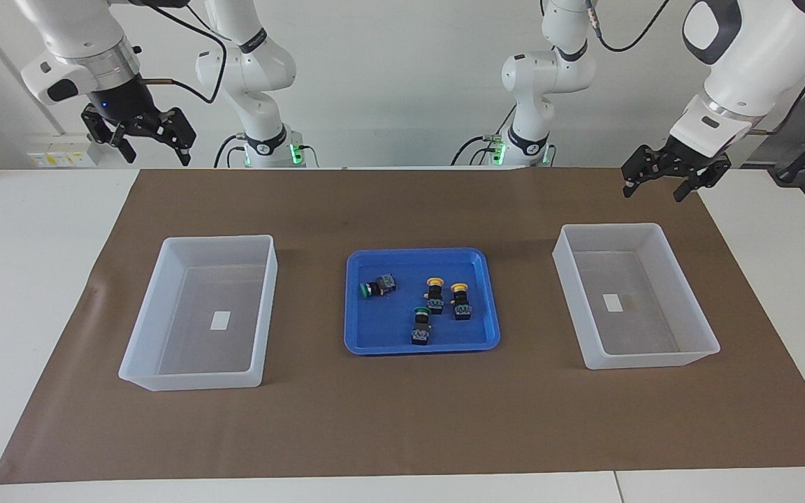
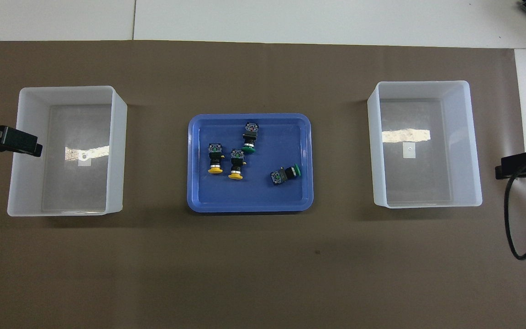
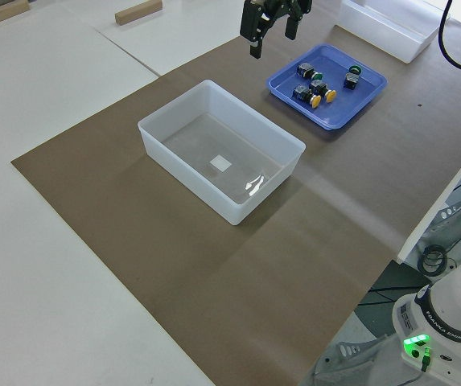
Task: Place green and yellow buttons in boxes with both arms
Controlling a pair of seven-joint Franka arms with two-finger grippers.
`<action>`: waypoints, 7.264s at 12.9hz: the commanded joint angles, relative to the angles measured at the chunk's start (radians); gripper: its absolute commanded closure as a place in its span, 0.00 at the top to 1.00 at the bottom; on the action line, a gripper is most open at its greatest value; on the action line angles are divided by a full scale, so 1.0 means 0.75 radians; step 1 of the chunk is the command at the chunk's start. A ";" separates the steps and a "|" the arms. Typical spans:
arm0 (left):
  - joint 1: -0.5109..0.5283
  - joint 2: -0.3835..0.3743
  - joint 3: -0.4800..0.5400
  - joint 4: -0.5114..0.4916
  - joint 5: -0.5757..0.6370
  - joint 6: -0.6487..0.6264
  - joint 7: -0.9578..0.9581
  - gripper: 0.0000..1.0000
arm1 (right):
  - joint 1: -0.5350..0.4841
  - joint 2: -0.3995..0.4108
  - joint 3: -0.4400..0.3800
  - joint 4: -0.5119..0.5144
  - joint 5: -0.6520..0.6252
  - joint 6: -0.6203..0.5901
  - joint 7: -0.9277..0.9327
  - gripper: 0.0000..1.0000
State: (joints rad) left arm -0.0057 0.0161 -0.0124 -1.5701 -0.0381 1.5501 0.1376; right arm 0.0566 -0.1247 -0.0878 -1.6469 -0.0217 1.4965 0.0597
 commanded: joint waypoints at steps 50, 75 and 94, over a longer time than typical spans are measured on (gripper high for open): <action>-0.665 0.478 0.010 -0.492 0.002 1.253 -0.764 0.15 | -0.177 0.291 0.099 0.286 -0.030 0.005 -0.002 1.00; 0.048 0.154 0.025 -0.471 0.059 0.954 -0.196 0.00 | 0.585 0.682 0.074 -0.072 0.158 0.860 1.820 1.00; 0.155 0.298 0.025 -0.666 0.055 1.349 -0.049 1.00 | 0.582 0.625 0.078 -0.269 0.164 1.032 1.874 0.00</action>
State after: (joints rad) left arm 0.1118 0.2597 0.0053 -2.0593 -0.0081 2.5654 0.0893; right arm 0.5429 0.4205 -0.0360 -1.8491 0.0787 2.3461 1.4909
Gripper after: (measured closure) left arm 0.379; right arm 0.595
